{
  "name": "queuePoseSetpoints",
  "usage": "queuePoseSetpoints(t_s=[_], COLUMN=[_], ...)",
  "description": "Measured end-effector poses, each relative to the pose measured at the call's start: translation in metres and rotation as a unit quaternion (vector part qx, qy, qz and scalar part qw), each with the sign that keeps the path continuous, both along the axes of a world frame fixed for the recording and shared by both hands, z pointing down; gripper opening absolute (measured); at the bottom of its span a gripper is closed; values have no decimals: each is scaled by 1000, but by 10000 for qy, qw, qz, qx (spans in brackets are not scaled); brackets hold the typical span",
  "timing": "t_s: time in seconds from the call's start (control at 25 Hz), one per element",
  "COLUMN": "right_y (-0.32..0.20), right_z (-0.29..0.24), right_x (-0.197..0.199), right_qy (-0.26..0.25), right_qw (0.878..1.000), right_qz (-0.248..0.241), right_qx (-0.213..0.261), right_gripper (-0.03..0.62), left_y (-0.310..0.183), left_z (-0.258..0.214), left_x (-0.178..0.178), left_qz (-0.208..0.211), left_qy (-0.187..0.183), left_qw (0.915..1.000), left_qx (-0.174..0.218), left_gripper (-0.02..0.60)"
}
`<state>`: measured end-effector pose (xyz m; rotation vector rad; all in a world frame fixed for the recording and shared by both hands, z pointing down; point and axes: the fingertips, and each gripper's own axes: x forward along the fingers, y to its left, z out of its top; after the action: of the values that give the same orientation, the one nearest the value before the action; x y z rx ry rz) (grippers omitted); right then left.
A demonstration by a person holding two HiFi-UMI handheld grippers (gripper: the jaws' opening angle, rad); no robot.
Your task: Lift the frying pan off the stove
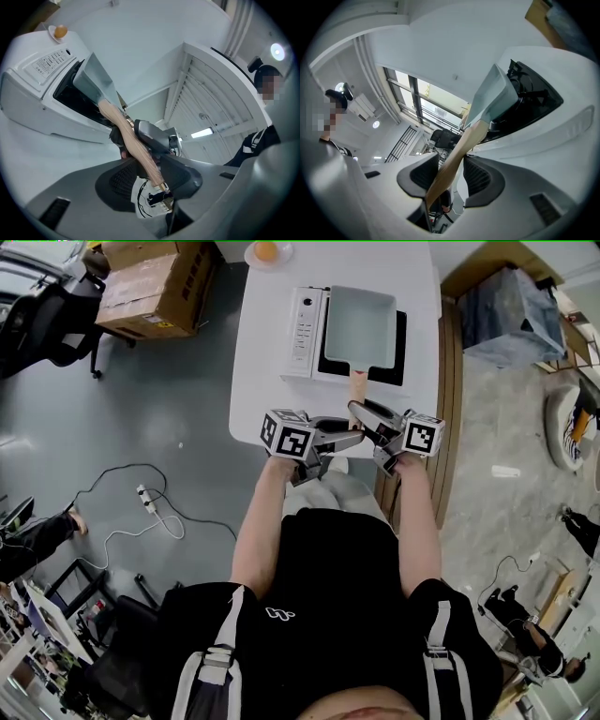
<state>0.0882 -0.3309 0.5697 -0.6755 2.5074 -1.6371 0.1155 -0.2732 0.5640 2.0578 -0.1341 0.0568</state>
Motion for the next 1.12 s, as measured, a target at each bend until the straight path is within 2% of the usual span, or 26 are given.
queuePoseSetpoints(t_s=[0.48, 0.92, 1.12], right_y=[2, 4, 9], right_z=[-16, -59, -75], right_x=[-3, -9, -10], right_qy=[-192, -161, -144], right_qw=[9995, 9970, 9959], right_qz=[131, 110, 48], right_qx=[195, 751, 888], right_gripper=[176, 176, 176], left_y=[3, 8, 13], left_z=[-17, -55, -70], left_x=[-4, -11, -12], left_qz=[144, 395, 455], left_qy=[73, 33, 44], left_qw=[9995, 9954, 9937], left_qx=[268, 867, 1020], left_gripper=[169, 172, 173])
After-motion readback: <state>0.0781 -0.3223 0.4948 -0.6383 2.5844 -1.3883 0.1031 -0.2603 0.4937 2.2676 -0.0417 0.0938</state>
